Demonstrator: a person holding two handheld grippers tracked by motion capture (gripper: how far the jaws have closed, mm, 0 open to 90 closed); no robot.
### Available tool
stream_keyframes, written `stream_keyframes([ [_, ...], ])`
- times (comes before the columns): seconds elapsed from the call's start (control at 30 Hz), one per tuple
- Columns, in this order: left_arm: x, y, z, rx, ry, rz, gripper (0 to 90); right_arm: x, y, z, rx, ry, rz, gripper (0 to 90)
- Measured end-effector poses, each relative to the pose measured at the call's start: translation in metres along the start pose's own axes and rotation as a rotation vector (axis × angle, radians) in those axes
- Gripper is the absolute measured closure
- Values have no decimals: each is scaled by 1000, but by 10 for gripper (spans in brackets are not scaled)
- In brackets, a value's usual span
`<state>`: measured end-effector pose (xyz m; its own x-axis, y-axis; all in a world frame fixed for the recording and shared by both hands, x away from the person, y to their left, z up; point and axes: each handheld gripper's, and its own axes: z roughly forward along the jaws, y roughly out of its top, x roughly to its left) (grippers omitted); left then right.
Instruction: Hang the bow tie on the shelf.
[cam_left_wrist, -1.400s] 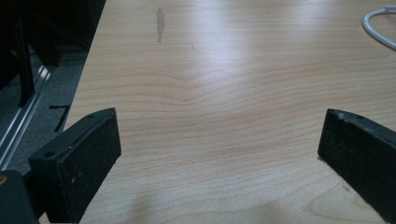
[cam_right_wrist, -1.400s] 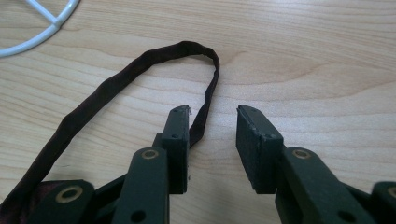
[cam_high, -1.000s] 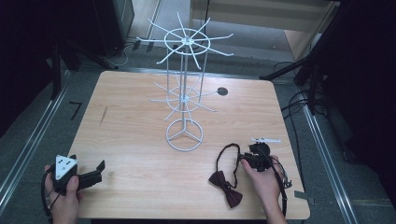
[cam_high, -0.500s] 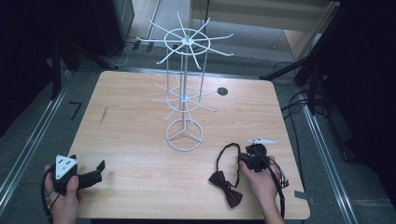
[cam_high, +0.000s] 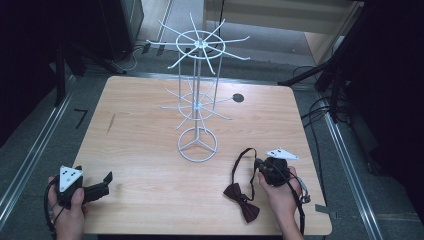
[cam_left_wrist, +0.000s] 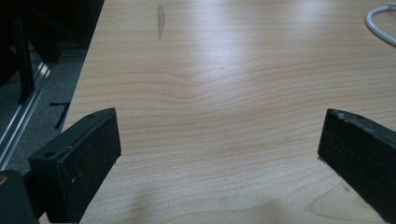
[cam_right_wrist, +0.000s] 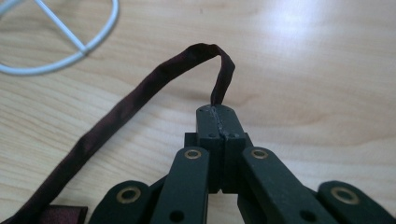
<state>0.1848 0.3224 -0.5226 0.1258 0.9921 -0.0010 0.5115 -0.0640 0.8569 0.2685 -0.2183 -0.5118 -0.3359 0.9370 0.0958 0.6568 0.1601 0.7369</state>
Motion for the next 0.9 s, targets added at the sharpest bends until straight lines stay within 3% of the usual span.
stream_keyframes([
  [0.03,0,0,0,0,0,-1,0,1,0,-3,-41,-10,-21,900],
  [0.3,0,0,0,2,0,-2,0,6,0,-14,-195,-8,-86,900],
  [0.9,0,0,0,5,0,-4,0,17,3,-39,-428,-24,-162,900],
])
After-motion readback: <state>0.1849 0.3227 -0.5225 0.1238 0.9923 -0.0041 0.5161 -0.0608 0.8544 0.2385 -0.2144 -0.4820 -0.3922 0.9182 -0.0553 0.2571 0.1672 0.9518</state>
